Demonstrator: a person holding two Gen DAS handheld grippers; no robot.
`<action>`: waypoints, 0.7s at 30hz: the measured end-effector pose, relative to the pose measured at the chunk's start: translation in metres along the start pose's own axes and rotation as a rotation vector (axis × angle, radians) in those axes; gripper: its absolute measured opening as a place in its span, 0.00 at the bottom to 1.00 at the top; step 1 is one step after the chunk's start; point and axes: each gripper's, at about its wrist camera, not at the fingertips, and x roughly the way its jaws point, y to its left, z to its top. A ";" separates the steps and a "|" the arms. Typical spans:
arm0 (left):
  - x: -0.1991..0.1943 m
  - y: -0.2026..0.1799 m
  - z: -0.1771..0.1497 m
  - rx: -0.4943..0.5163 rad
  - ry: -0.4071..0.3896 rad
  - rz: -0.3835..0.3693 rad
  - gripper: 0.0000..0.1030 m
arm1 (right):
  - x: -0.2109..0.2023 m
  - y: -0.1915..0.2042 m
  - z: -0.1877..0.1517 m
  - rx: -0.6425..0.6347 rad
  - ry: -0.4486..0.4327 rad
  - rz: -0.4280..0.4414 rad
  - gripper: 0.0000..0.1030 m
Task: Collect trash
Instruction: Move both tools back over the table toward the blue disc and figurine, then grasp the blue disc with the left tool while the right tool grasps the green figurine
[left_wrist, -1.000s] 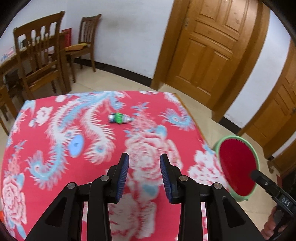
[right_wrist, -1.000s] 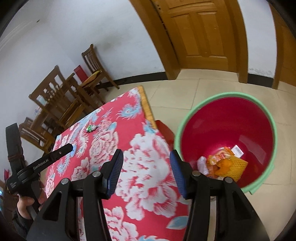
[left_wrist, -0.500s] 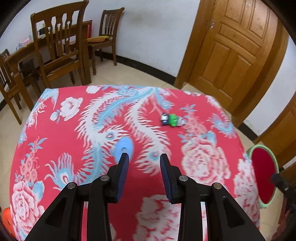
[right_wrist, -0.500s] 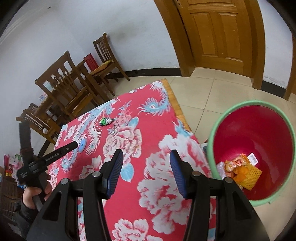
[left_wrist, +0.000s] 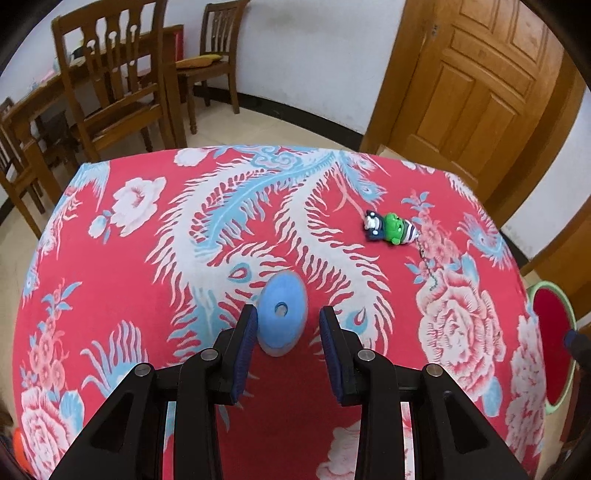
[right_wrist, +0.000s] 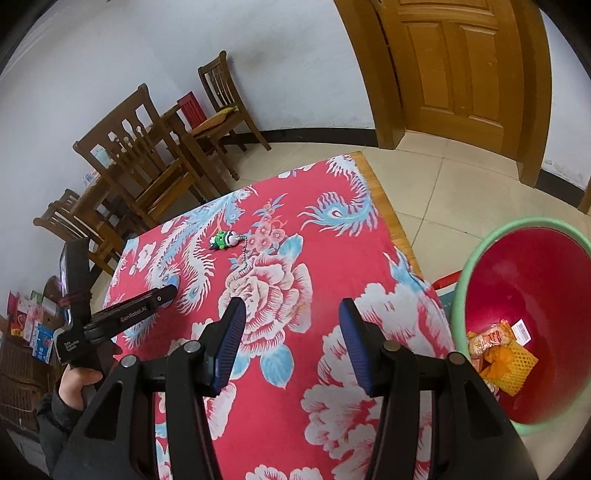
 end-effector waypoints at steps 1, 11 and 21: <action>0.002 -0.001 0.001 0.008 0.000 0.005 0.34 | 0.003 0.001 0.001 -0.002 0.003 -0.001 0.52; 0.005 -0.008 0.001 0.060 -0.033 0.033 0.31 | 0.025 0.012 0.013 -0.035 0.024 -0.012 0.52; -0.001 0.017 -0.001 -0.091 -0.079 -0.046 0.30 | 0.060 0.039 0.025 -0.111 0.064 -0.021 0.52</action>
